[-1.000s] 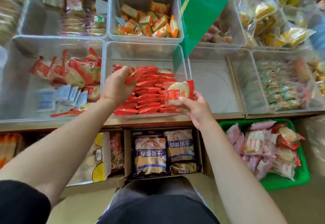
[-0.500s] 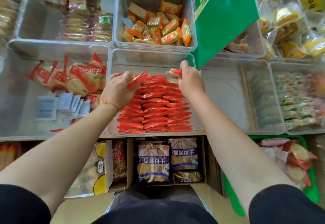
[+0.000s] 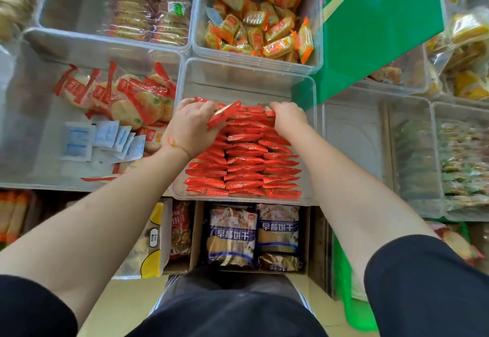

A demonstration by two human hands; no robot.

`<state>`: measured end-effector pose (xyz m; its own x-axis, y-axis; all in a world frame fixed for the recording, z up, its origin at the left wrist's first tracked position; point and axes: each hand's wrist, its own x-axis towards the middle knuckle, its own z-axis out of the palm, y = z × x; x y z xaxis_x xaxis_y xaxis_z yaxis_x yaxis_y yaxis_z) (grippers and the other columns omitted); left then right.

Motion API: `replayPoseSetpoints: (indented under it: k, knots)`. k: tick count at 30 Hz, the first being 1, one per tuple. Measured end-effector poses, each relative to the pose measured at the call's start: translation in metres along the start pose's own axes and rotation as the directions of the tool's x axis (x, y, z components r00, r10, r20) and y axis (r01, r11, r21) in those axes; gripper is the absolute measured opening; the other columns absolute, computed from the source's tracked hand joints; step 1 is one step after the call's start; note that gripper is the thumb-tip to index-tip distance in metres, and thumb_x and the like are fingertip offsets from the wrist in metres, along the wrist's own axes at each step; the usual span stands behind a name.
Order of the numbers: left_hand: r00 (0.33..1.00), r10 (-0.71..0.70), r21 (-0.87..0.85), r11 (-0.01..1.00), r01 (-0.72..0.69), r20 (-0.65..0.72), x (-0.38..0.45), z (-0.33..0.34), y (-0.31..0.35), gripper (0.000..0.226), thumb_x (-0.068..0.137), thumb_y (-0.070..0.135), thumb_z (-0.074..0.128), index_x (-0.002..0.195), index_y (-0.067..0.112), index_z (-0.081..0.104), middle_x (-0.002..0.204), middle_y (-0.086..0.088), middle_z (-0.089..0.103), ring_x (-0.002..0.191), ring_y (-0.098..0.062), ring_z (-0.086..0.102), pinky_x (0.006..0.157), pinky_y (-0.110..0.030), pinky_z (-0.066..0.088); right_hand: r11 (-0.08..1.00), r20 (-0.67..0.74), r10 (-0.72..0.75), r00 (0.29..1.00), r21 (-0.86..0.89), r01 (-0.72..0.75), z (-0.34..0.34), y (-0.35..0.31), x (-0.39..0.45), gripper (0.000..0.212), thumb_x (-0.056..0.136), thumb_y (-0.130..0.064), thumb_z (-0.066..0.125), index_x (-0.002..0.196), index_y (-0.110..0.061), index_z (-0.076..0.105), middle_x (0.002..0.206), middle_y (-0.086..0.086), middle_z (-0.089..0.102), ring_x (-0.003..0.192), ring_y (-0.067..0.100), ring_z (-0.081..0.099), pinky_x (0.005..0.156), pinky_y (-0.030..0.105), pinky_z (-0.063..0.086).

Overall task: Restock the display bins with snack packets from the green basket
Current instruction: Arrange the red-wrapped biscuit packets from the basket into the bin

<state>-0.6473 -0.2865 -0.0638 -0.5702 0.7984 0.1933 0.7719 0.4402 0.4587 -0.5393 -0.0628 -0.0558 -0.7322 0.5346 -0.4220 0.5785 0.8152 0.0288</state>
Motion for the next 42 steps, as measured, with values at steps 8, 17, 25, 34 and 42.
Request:
replayPoseSetpoints:
  k: [8, 17, 25, 34, 42]
  knots:
    - [1.000, -0.002, -0.019, 1.000, 0.002, -0.016, 0.000, 0.001, 0.002, 0.023, 0.092, 0.035, 0.062, 0.089, 0.012, 0.061, 0.079, -0.003, 0.068, 0.075, -0.028, 0.064, 0.099, -0.037, 0.038, 0.998, 0.351, -0.020, 0.936, -0.056, 0.042, -0.039, -0.005, -0.001, 0.039, 0.089, -0.005, 0.047, 0.126, -0.007, 0.061, 0.124, 0.015, 0.062, 0.104, 0.032, 0.060, 0.080, 0.035, 0.047]
    - [1.000, -0.004, -0.022, 1.000, 0.004, 0.003, -0.002, -0.002, 0.004, 0.022, 0.094, 0.038, 0.059, 0.090, 0.016, 0.062, 0.080, 0.000, 0.068, 0.077, -0.025, 0.064, 0.101, -0.037, 0.038, 0.991, 0.246, 0.025, 0.969, 0.121, -0.057, -0.025, -0.009, -0.010, 0.062, 0.094, -0.011, 0.044, 0.153, -0.011, 0.025, 0.147, 0.021, 0.041, 0.133, 0.038, 0.042, 0.105, 0.046, 0.040]
    - [0.999, 0.032, -0.023, 0.999, -0.033, -0.033, -0.001, -0.005, 0.006, 0.020, 0.087, 0.029, 0.059, 0.088, 0.015, 0.072, 0.075, -0.004, 0.067, 0.075, -0.029, 0.064, 0.097, -0.040, 0.040, 0.754, -0.145, -0.402, 0.904, 0.507, 0.417, -0.050, -0.060, -0.059, 0.032, 0.075, -0.021, 0.070, 0.106, -0.029, 0.063, 0.110, -0.004, 0.062, 0.107, 0.016, 0.055, 0.095, 0.035, 0.047]
    - [0.990, -0.093, 0.157, 0.985, 0.075, 0.106, -0.001, -0.011, 0.016, 0.065, 0.079, 0.043, 0.056, 0.138, 0.015, 0.048, 0.154, -0.017, 0.034, 0.149, -0.036, 0.016, 0.120, -0.058, 0.003, 0.515, -0.066, 0.073, 0.995, 0.857, 0.019, -0.049, -0.027, -0.062, 0.022, 0.090, -0.028, 0.066, 0.108, -0.015, 0.063, 0.100, 0.001, 0.069, 0.090, 0.017, 0.065, 0.072, 0.027, 0.050]
    - [0.984, -0.100, 0.229, 0.971, 0.064, 0.149, -0.002, -0.012, 0.016, 0.056, 0.081, 0.043, 0.045, 0.123, 0.010, 0.060, 0.124, -0.008, 0.063, 0.137, -0.033, 0.039, 0.119, -0.061, 0.003, 0.820, -0.380, 0.255, 0.889, 0.572, 0.010, -0.054, 0.011, -0.057, 0.018, 0.093, -0.016, 0.059, 0.110, -0.017, 0.054, 0.096, 0.000, 0.064, 0.083, 0.021, 0.058, 0.069, 0.031, 0.045]
